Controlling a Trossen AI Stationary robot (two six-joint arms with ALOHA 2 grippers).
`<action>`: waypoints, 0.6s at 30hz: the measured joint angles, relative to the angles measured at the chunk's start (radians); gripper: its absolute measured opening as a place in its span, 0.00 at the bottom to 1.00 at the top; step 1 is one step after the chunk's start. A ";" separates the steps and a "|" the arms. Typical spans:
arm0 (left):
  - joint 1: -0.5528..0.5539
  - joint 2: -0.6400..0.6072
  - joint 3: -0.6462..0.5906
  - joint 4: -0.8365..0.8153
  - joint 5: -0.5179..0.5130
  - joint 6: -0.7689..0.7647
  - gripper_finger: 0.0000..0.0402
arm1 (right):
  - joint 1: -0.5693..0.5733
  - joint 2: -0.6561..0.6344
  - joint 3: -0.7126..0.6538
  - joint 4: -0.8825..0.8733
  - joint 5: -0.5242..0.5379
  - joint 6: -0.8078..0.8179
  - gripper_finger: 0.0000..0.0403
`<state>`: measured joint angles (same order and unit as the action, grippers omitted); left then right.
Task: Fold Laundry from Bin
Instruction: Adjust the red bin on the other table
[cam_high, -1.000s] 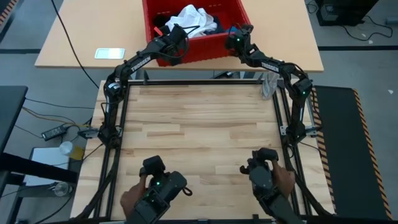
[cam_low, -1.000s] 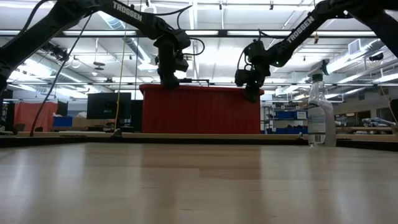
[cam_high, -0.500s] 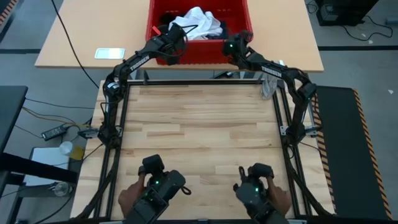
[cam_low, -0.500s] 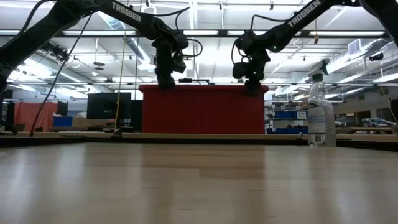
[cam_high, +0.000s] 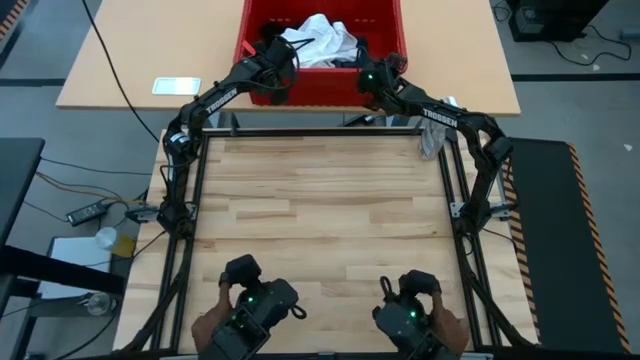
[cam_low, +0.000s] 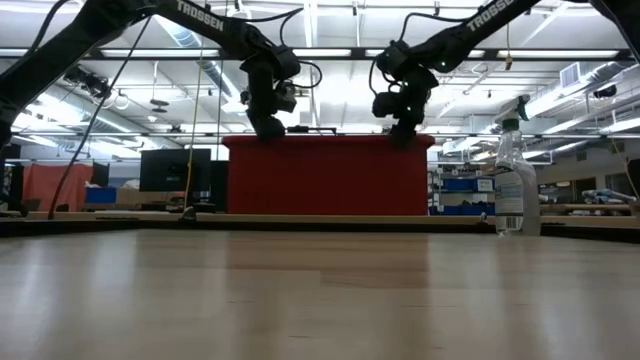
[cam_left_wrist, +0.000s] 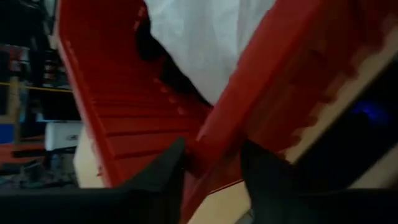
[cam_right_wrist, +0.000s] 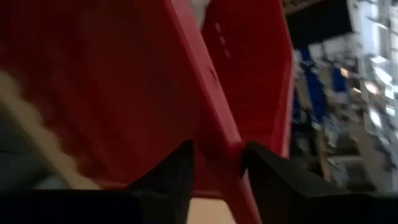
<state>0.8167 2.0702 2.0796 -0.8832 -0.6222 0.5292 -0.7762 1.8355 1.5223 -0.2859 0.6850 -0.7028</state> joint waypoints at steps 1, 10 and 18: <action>-0.001 -0.003 0.000 -0.007 0.010 0.000 0.50 | 0.000 -0.006 0.000 -0.002 -0.025 0.012 0.45; -0.026 -0.066 0.000 -0.096 0.136 -0.031 0.70 | 0.023 -0.097 -0.001 -0.089 -0.159 0.140 0.74; 0.022 -0.136 0.000 0.009 0.476 -0.284 0.63 | 0.008 -0.169 -0.001 -0.118 -0.413 0.466 0.73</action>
<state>0.8387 1.9341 2.0796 -0.8742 -0.1464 0.2449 -0.7683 1.6665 1.5215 -0.4035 0.2715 -0.2371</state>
